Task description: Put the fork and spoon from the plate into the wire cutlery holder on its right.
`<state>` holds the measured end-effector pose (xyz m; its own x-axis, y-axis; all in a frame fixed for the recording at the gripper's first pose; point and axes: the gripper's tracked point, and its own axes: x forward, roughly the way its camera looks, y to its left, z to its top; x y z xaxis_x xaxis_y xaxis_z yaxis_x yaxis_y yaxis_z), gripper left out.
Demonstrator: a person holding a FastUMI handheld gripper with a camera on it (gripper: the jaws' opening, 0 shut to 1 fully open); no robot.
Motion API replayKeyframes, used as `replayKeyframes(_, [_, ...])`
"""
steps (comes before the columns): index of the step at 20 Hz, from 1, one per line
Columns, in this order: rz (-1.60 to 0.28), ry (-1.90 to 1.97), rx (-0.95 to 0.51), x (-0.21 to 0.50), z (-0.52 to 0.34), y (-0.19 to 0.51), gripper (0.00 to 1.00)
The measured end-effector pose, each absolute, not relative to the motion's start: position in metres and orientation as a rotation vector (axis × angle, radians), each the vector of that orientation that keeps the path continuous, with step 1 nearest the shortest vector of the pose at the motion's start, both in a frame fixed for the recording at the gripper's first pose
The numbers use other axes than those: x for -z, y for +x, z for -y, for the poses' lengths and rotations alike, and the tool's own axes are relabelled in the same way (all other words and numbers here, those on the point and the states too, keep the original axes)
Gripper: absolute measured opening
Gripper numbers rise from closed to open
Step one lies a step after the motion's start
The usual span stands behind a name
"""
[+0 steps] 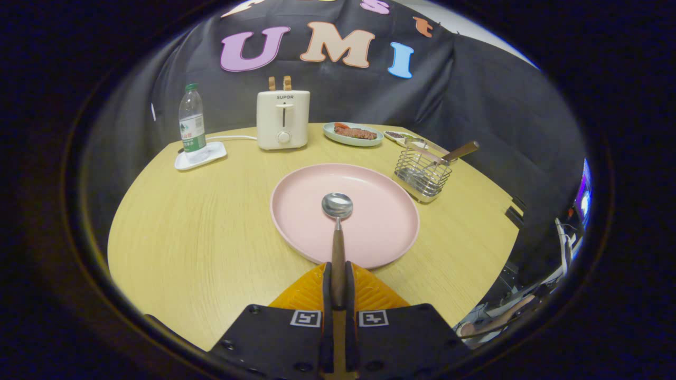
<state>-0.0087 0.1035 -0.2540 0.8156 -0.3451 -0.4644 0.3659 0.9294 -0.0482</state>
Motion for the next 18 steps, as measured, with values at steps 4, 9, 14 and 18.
replayKeyframes(4, [-0.476, 0.000, 0.386, 0.236, -0.101, -0.013, 0.12])
replayKeyframes(9, [-0.456, -0.029, 0.377, 0.195, -0.092, -0.018, 0.12])
replayKeyframes(14, [-0.471, 0.002, 0.367, 0.187, -0.079, -0.011, 0.04])
replayKeyframes(18, [-0.460, -0.009, 0.356, 0.178, -0.070, -0.008, 0.03])
